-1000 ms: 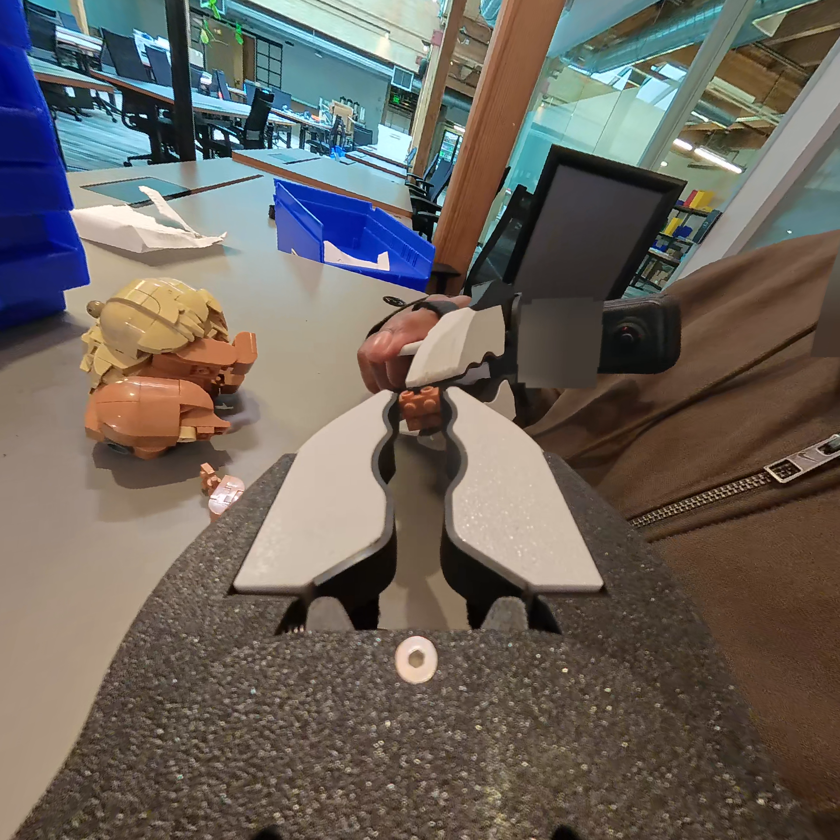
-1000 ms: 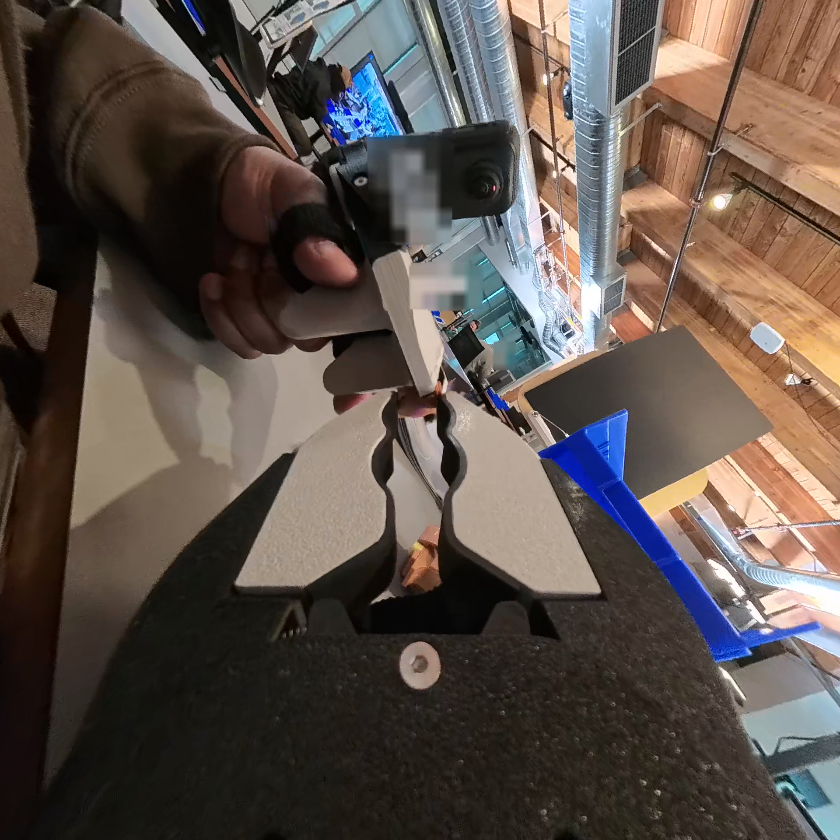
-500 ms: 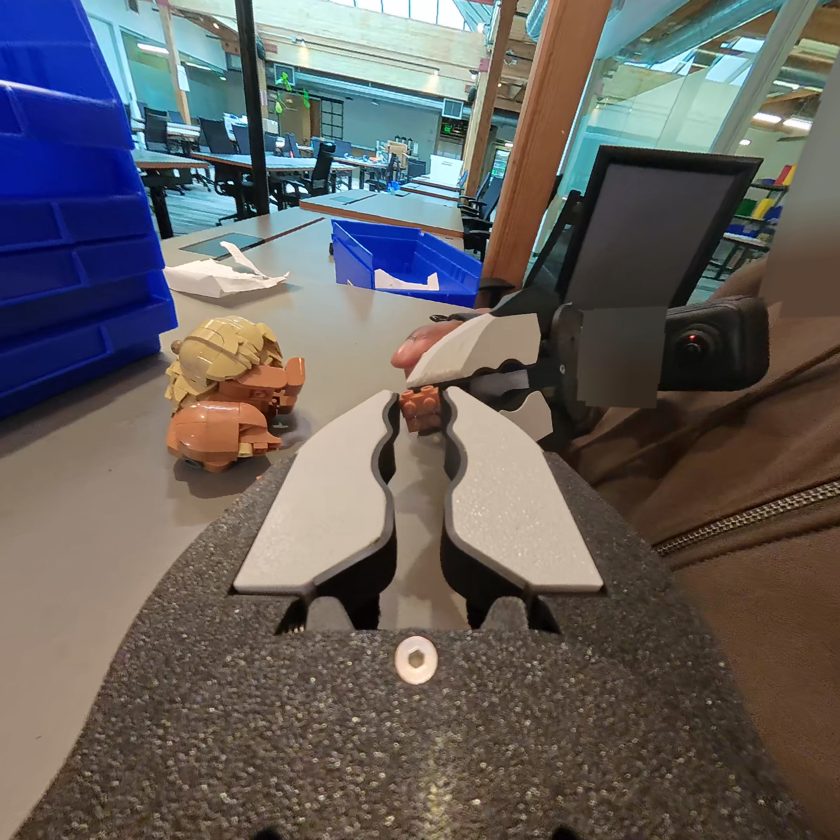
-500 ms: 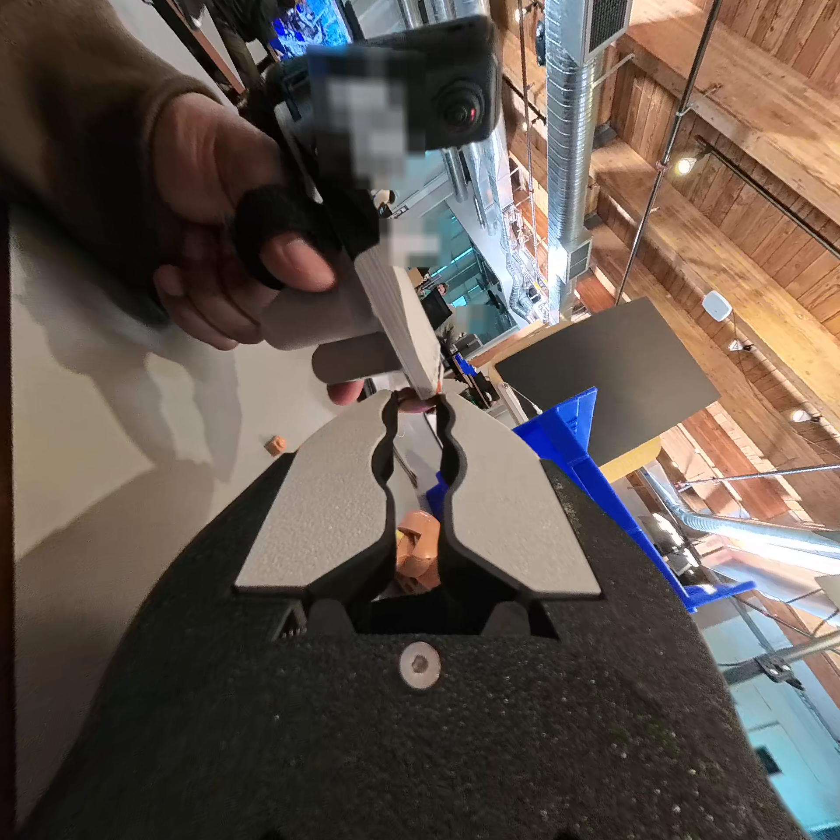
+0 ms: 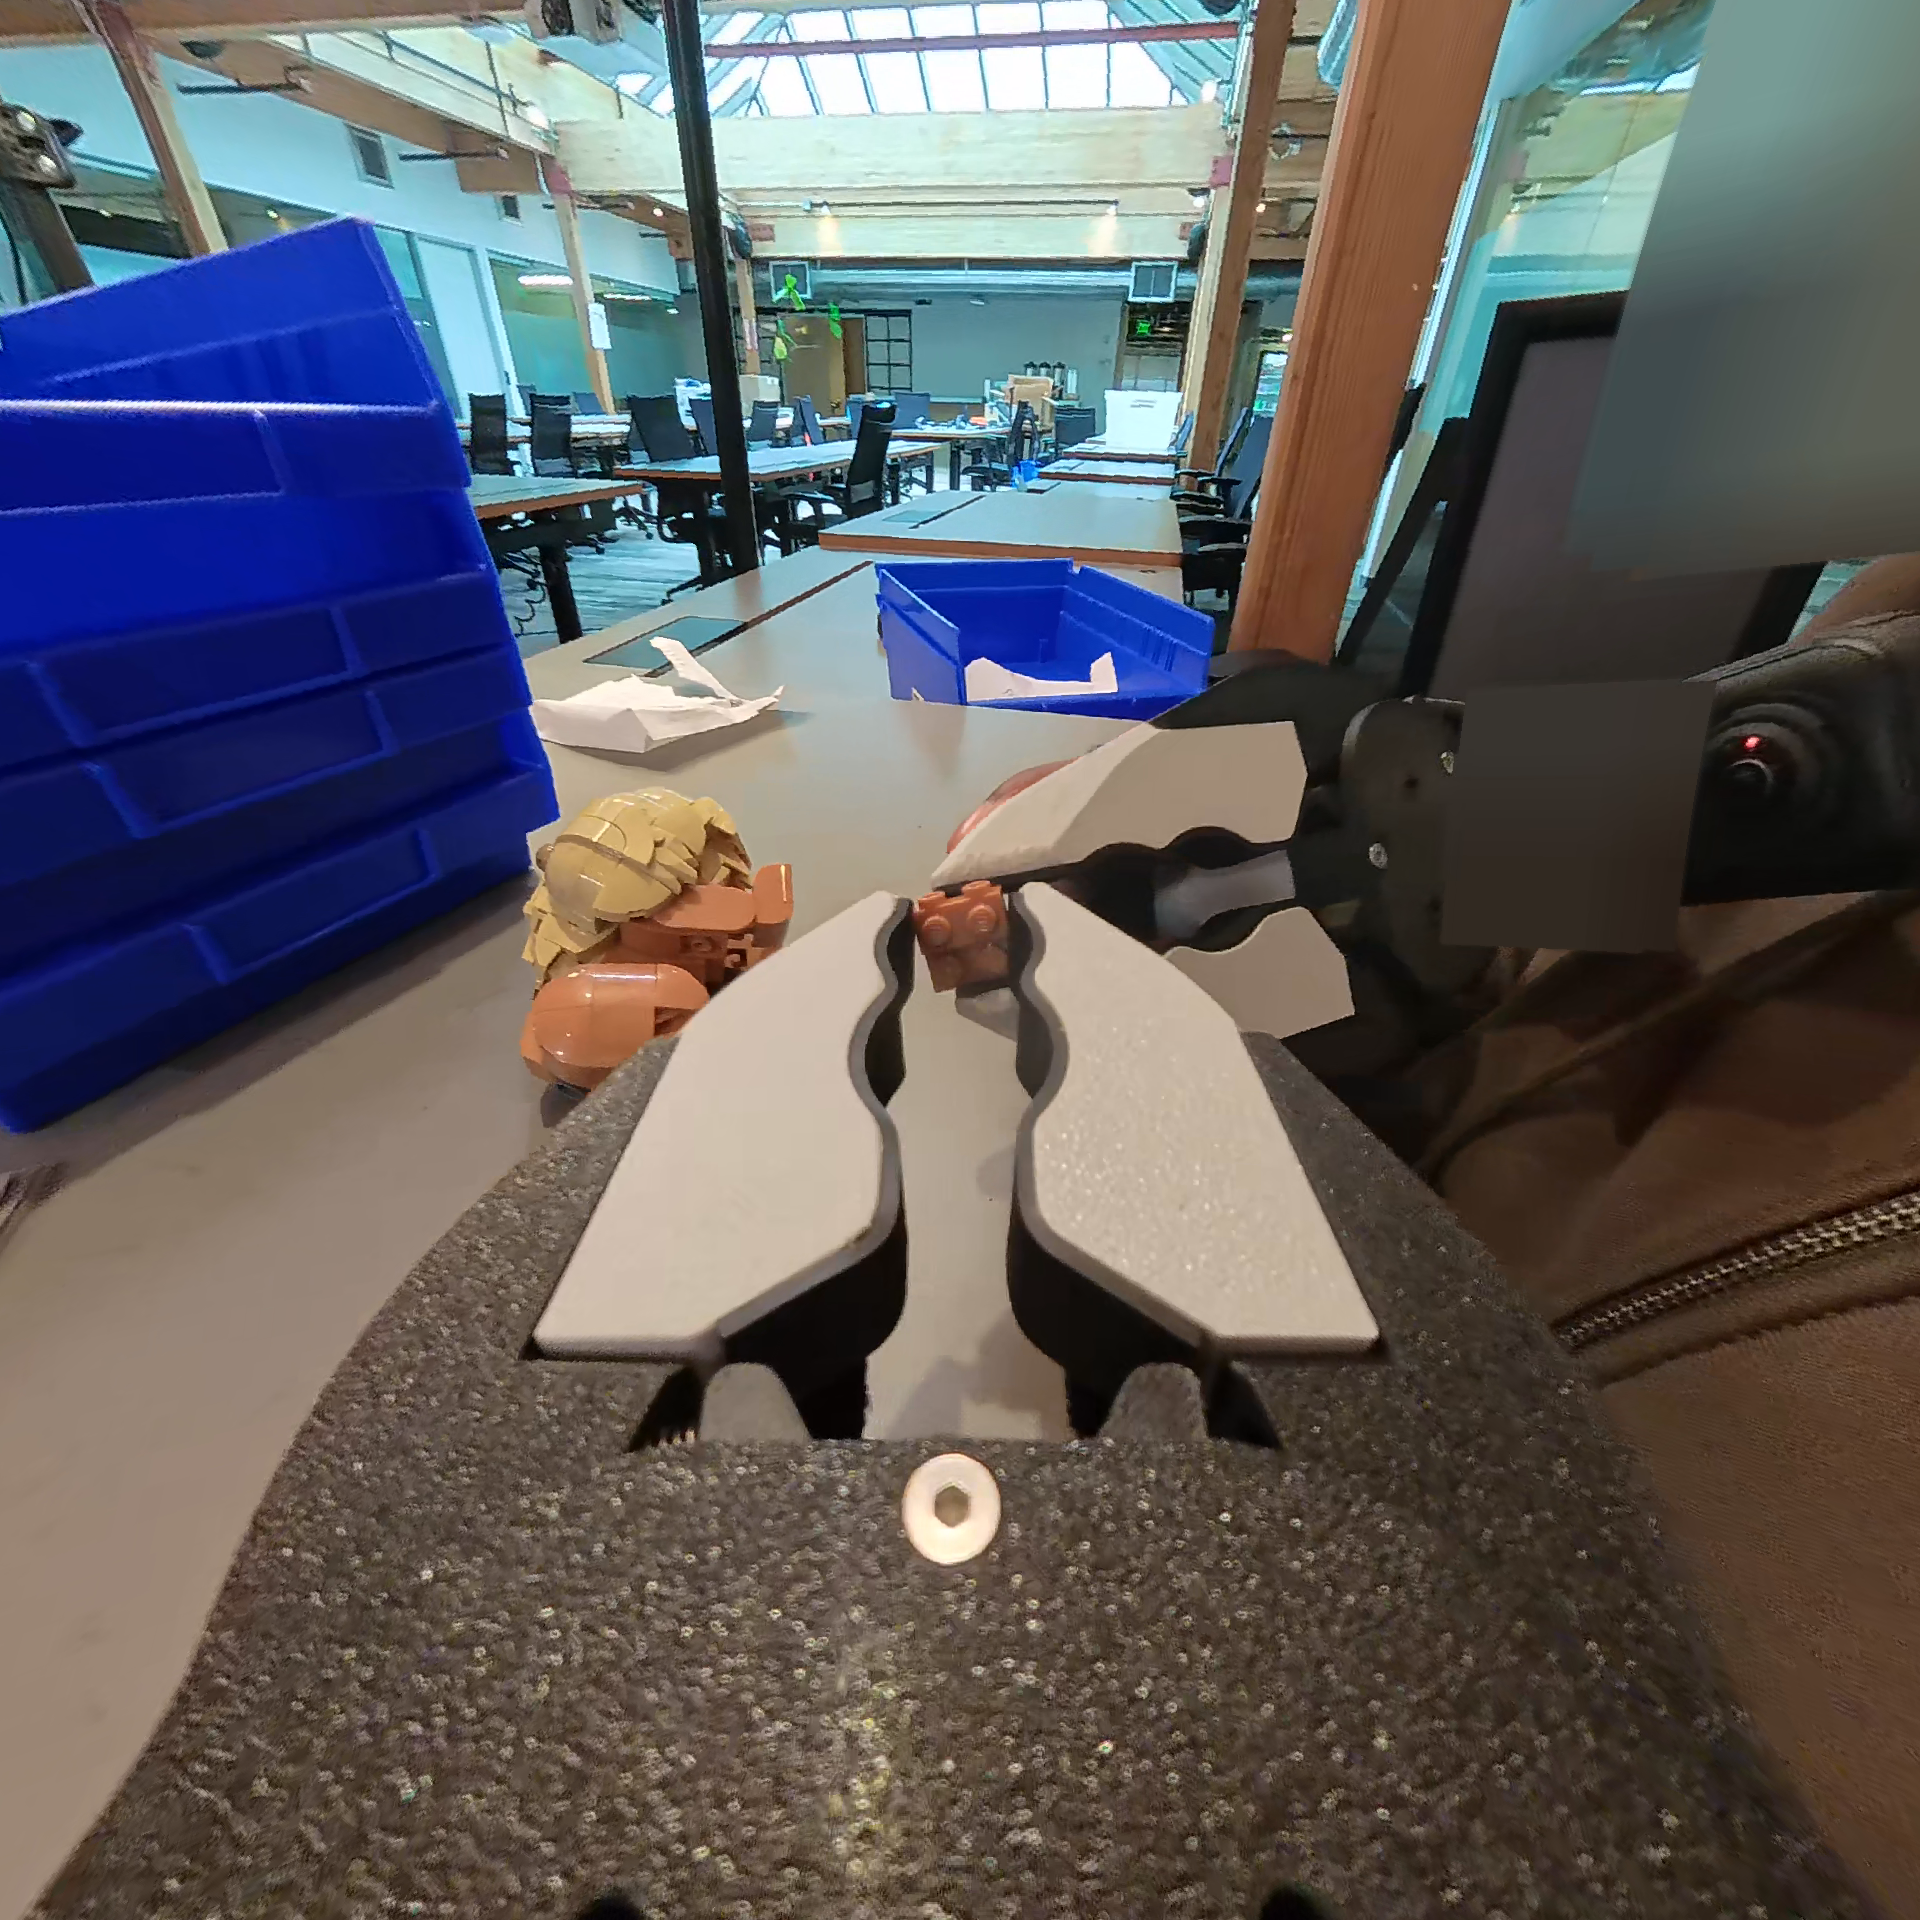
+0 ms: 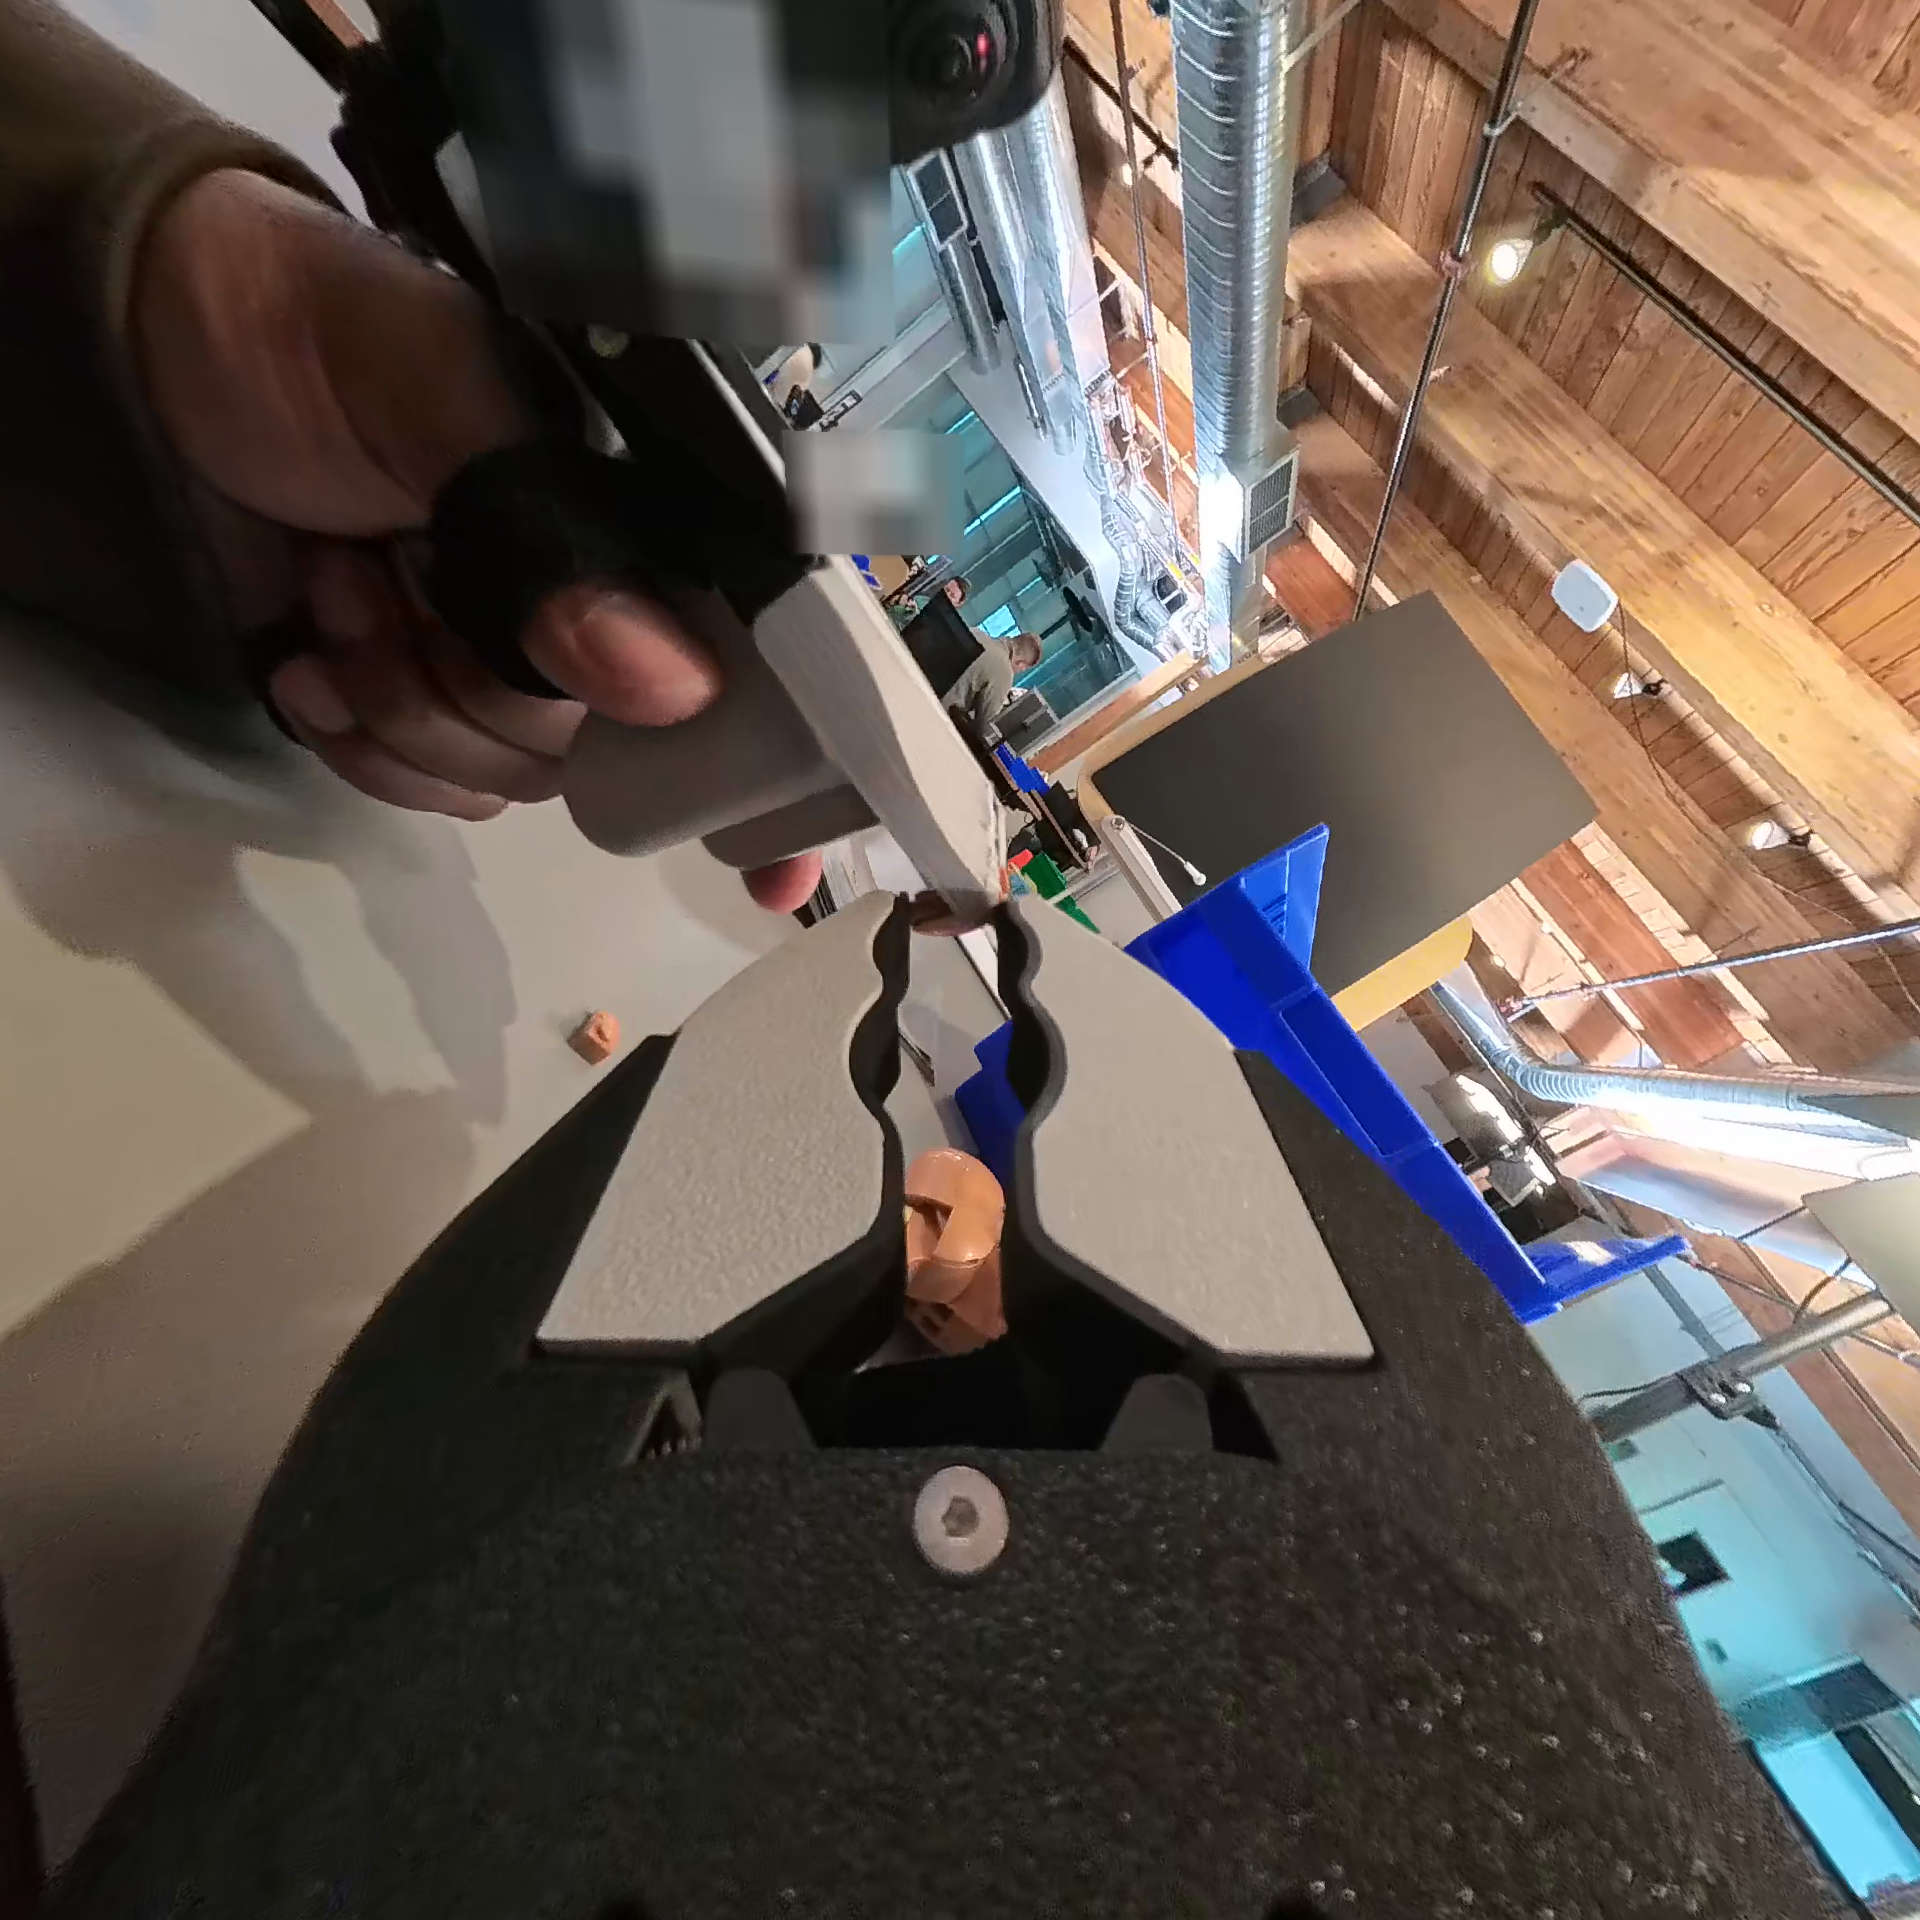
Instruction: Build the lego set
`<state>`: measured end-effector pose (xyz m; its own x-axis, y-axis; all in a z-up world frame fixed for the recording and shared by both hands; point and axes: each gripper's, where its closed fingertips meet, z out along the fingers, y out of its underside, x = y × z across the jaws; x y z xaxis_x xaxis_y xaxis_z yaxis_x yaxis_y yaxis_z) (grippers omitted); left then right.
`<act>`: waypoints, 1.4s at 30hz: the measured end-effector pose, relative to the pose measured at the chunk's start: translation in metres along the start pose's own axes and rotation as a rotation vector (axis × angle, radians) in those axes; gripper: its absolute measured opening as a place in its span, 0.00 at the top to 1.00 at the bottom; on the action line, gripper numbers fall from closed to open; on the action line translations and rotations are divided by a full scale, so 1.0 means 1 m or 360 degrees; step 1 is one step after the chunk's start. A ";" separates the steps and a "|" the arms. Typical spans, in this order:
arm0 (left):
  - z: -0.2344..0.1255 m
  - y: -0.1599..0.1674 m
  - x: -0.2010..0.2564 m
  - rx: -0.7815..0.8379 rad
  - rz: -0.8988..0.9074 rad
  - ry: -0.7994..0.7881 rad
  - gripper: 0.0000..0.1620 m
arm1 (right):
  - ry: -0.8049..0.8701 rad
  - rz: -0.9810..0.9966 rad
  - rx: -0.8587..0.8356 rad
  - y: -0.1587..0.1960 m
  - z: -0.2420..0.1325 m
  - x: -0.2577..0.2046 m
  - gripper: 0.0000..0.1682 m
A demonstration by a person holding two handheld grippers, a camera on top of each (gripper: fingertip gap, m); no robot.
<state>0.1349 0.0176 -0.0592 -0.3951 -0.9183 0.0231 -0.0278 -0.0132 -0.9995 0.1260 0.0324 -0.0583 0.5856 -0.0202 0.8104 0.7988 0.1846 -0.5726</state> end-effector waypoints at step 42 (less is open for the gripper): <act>0.000 -0.001 0.007 -0.0010 -0.0128 0.0080 0.90 | -0.0038 0.0024 0.0072 0.007 -0.008 0.011 0.80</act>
<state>0.1322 0.0109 -0.0582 -0.4367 -0.8935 0.1048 -0.0674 -0.0837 -0.9942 0.1393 0.0252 -0.0544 0.5934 0.0065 0.8049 0.7826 0.2290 -0.5789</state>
